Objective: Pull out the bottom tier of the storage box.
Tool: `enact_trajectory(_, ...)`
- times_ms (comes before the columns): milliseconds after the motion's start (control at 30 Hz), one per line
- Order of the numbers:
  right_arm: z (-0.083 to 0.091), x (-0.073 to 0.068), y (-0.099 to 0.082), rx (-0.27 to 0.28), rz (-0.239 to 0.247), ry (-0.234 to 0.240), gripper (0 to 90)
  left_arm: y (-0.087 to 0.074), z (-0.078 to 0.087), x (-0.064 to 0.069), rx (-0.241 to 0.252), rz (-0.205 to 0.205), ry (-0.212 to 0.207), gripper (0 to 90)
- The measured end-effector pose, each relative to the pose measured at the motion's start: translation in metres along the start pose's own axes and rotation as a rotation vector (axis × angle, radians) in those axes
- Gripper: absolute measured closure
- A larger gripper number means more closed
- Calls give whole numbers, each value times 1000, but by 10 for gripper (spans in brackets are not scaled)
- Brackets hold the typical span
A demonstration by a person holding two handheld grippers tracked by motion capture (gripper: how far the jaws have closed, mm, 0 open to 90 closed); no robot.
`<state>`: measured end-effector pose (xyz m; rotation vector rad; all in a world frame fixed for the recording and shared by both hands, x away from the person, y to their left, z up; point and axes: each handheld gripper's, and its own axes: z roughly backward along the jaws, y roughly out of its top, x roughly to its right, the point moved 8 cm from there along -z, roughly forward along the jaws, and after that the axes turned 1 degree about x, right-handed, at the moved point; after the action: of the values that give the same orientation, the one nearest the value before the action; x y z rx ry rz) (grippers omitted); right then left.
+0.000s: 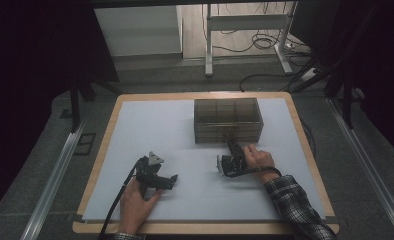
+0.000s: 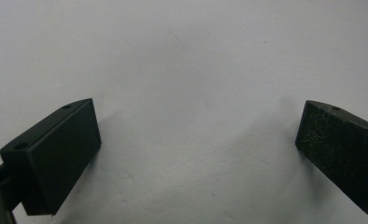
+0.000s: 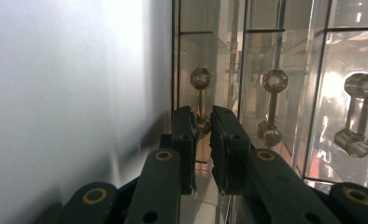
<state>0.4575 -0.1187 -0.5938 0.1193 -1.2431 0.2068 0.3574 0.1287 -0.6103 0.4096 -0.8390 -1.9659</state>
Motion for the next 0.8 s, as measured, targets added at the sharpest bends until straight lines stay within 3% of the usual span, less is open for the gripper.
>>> enact_trajectory(133, 3, 0, 0, 2, -2, 6, 799, 0, 0, 0, 0, -1, 0, 0)
enact_trajectory(167, 4, 0, 0, 8, -5, -24, 799, 0, 0, 0, 0, -1, 0, 0)
enact_trajectory(200, 5, -2, 1, 9, -8, 12, 799, 0, 0, 0, 0, 2, 0, 0)
enact_trajectory(800, 36, -10, 4, 59, -30, 34, 796, 0, 0, 0, 0, 3, 0, 0)
